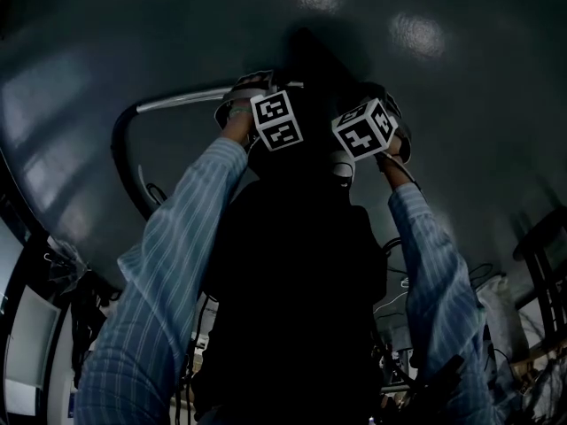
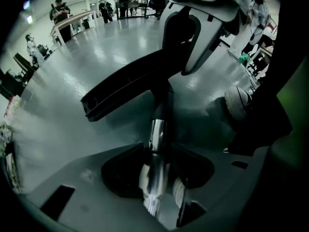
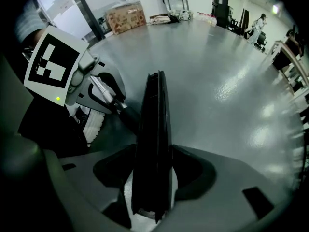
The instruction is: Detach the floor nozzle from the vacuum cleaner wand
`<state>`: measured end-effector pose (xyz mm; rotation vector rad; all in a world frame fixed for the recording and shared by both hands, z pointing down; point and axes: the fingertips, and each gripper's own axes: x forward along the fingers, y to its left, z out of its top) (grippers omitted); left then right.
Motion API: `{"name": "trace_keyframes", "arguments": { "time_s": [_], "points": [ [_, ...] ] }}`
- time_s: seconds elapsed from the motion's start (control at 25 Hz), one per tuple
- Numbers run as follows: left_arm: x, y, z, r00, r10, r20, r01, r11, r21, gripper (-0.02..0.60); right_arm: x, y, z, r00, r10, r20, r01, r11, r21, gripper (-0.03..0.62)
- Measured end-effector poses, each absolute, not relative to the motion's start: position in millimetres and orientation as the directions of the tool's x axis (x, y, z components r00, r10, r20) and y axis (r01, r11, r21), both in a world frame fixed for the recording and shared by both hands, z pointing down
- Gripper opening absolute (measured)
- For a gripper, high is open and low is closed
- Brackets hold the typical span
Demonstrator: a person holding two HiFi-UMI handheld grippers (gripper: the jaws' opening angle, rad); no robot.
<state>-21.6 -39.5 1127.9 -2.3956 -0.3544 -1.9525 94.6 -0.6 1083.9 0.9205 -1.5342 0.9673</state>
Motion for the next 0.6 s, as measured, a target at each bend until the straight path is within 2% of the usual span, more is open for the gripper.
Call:
{"name": "trace_keyframes", "arguments": {
  "time_s": [0.2,0.36,0.48,0.6],
  "points": [
    [-21.0,-36.2,1127.7,0.150,0.192,0.970,0.133,-0.976,0.173,0.179,101.2,2.6,1075.7,-0.114,-0.087,0.990,-0.938,0.337,-0.078,0.240],
    [-34.9,-37.8,1135.4,0.092,0.207,0.974,0.117,-0.974,0.196,0.179,150.7,11.7,1075.1,0.032,-0.090,0.995,-0.950,0.307,0.058,0.230],
    [-44.9,-45.6,1138.6,0.085,0.203,0.975,0.108,-0.975,0.194,0.179,203.8,27.5,1075.8,0.013,-0.092,0.996,-0.976,0.217,0.033,0.230],
    [-46.4,-52.8,1134.6,0.111,0.178,0.978,0.075,-0.983,0.170,0.179,228.6,39.4,1069.5,-0.010,-0.071,0.997,-0.979,0.203,0.005,0.232]
  ]
}}
